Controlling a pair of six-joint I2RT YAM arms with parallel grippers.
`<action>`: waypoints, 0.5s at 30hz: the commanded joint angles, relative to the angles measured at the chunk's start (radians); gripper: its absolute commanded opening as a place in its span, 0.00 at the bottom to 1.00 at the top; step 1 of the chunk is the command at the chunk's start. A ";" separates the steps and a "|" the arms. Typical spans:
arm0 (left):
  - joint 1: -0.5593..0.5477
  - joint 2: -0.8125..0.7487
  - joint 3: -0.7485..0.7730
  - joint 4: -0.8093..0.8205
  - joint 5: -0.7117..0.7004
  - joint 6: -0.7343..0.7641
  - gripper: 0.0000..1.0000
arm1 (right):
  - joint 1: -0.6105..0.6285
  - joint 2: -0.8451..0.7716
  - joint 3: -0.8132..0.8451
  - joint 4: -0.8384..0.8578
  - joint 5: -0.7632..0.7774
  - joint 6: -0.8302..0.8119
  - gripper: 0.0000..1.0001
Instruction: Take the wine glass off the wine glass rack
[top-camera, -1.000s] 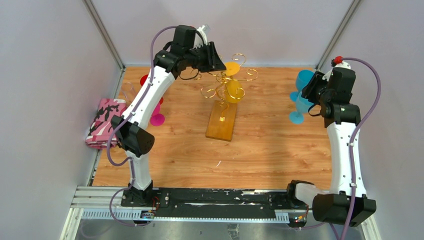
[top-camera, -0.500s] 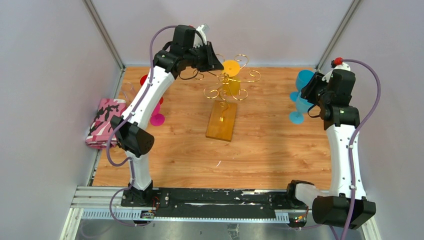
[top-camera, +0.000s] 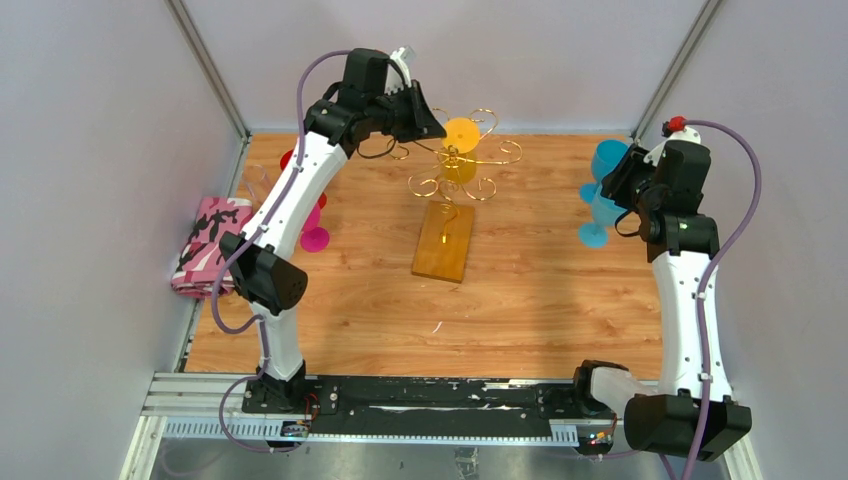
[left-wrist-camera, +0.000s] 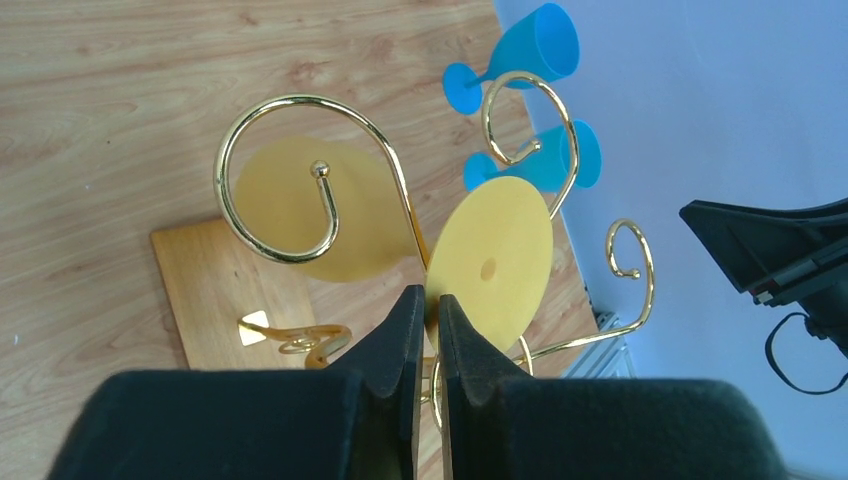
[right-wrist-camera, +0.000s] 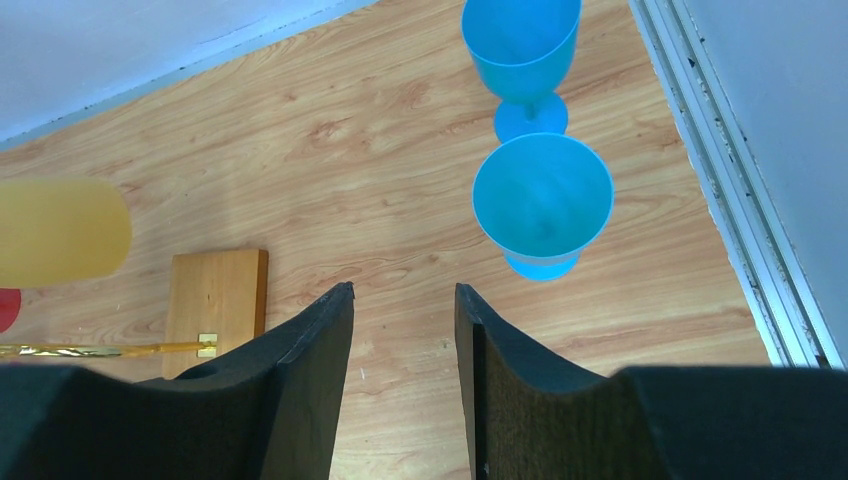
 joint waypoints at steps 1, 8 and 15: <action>0.000 0.011 0.037 -0.042 -0.032 -0.012 0.00 | -0.008 -0.021 -0.016 0.015 -0.008 0.013 0.46; 0.004 0.042 0.136 -0.032 -0.028 -0.069 0.00 | -0.007 -0.019 -0.017 0.019 -0.024 0.014 0.46; 0.026 0.077 0.142 0.047 0.014 -0.124 0.00 | -0.007 -0.021 -0.020 0.020 -0.032 0.016 0.46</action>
